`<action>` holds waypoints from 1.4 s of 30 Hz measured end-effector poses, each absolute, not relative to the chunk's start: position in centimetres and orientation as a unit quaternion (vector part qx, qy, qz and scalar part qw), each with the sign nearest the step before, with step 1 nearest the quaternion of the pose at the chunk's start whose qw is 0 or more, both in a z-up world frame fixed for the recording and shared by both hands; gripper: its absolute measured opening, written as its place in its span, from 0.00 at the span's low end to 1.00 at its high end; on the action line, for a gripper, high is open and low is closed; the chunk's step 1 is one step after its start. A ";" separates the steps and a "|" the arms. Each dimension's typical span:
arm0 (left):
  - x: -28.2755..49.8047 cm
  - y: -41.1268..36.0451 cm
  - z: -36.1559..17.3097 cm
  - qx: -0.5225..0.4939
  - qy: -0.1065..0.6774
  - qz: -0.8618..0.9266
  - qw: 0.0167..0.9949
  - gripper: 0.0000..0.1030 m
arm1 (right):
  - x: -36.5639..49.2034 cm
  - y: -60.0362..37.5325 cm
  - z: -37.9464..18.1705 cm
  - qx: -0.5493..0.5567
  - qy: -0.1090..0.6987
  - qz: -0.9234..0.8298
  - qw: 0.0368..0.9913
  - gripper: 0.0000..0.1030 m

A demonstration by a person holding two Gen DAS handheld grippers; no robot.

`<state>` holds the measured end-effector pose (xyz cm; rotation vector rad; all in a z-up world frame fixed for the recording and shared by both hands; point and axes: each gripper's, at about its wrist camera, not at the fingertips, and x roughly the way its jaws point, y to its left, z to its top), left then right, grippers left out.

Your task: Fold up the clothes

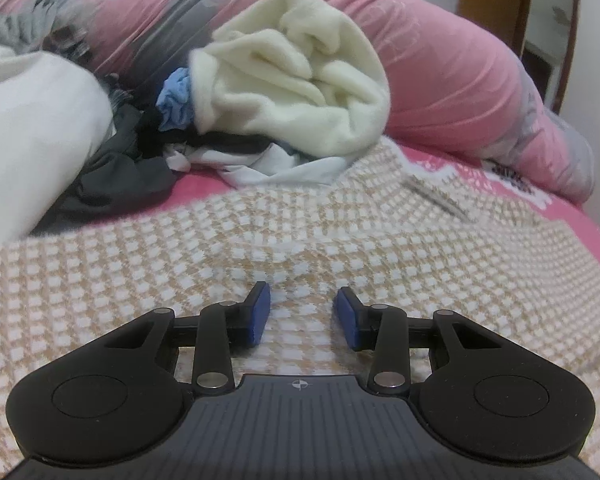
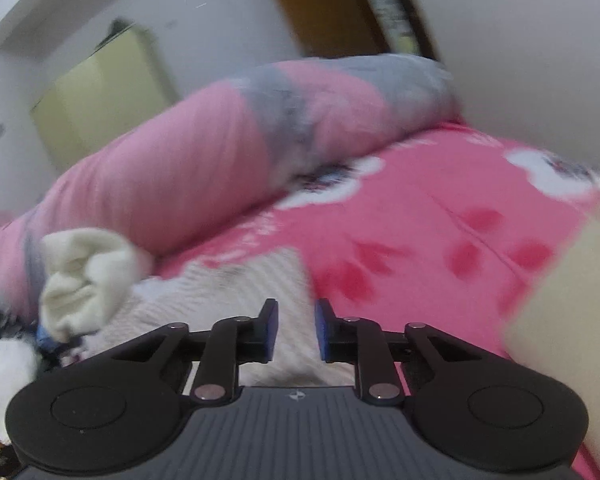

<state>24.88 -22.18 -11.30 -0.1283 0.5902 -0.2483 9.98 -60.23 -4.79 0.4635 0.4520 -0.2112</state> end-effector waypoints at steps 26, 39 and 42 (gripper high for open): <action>25.0 -20.2 -11.9 -0.124 0.281 -0.131 0.943 0.36 | 31.0 -58.7 -13.5 0.096 0.332 -0.082 0.935 0.05; 25.0 -20.2 -12.0 -0.128 0.282 -0.131 0.942 0.36 | 20.0 -60.1 -14.9 0.111 0.322 -0.087 0.936 0.03; 25.0 -20.2 -12.0 -0.129 0.282 -0.131 0.942 0.36 | 18.7 -61.4 -13.7 0.195 0.301 -0.099 0.928 0.03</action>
